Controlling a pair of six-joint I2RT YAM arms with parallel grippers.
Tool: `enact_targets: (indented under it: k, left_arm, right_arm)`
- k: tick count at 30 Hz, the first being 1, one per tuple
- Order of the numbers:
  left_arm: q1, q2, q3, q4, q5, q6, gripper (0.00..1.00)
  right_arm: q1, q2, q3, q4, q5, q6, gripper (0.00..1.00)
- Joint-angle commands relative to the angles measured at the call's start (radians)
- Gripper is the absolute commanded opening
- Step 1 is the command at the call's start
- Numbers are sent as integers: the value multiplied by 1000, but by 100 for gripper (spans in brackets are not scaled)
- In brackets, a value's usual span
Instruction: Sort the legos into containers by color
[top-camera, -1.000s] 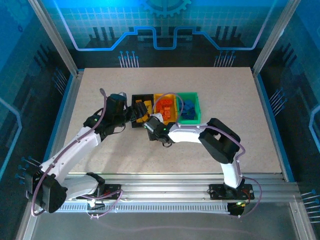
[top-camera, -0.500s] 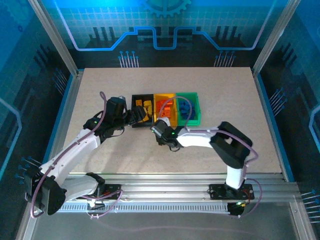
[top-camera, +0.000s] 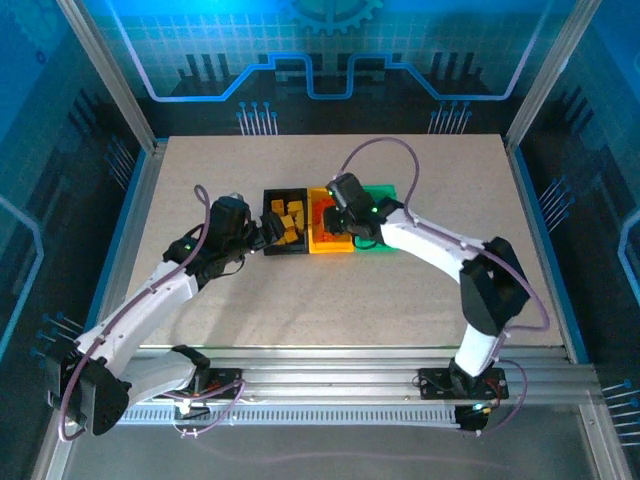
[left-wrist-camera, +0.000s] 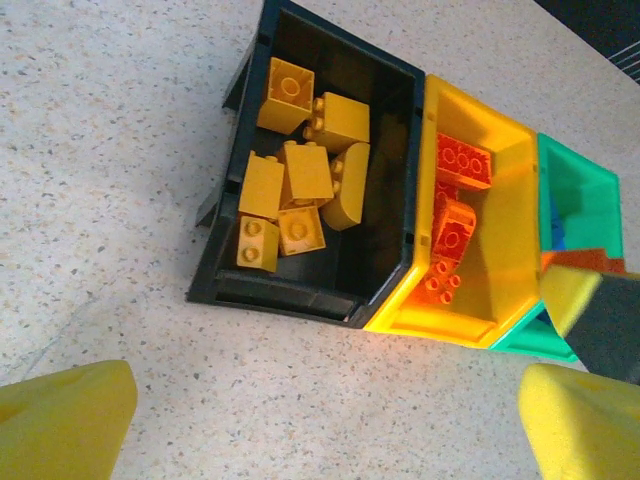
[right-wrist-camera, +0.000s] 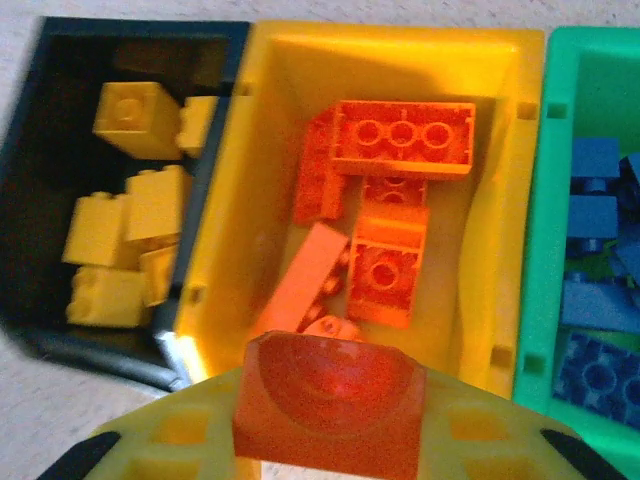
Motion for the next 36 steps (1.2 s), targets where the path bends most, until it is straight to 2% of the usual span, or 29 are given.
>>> enact_targets:
  k: [1, 3, 4, 7, 8, 13, 17, 19, 20, 22, 26, 28, 32, 35, 36]
  left_arm:
    - [13, -17, -17, -12, -34, 33, 99]
    - [16, -15, -15, -9, -40, 38, 99]
    - [18, -14, -13, -11, -50, 39, 99]
    - [21, -15, -4, -15, -72, 42, 99]
    - [23, -17, -2, -14, -79, 42, 99]
    - [23, -26, -24, 57, -132, 80, 99]
    - [40, -17, -48, 111, -332, 98, 99]
    - [59, -18, -95, 231, -424, 209, 99]
    - [68, -15, -115, 296, -460, 267, 99]
    - [113, 15, -133, 396, -484, 387, 99]
    - [239, 157, -120, 441, -437, 432, 99]
    - [285, 251, -146, 553, -415, 504, 99]
    - [314, 347, -213, 733, -406, 588, 99]
    - [323, 357, -299, 948, -356, 675, 99]
    - [337, 362, -315, 968, -297, 672, 99]
  right_arm:
    - [-25, 90, 94, -67, -30, -32, 33]
    - [-39, 128, 141, -72, -18, -34, 37]
    - [-48, 141, 161, -77, -16, -32, 43]
    - [-59, 121, 163, -39, -17, -37, 71]
    - [-59, 100, 151, -19, -16, -41, 74]
    - [-67, -109, -3, 122, 25, -31, 80]
    - [-88, -309, -171, 206, 77, -20, 90]
    - [-95, -415, -268, 248, 150, -19, 93]
    - [-98, -459, -317, 276, 179, -25, 98]
    - [-121, -536, -407, 324, 216, -16, 100]
    - [-196, -602, -441, 235, 208, 53, 100]
    - [-232, -620, -455, 213, 183, 67, 100]
    - [-308, -669, -485, 172, 153, 101, 99]
    - [-377, -733, -546, 178, 138, 118, 100]
    - [-401, -761, -583, 208, 127, 106, 100]
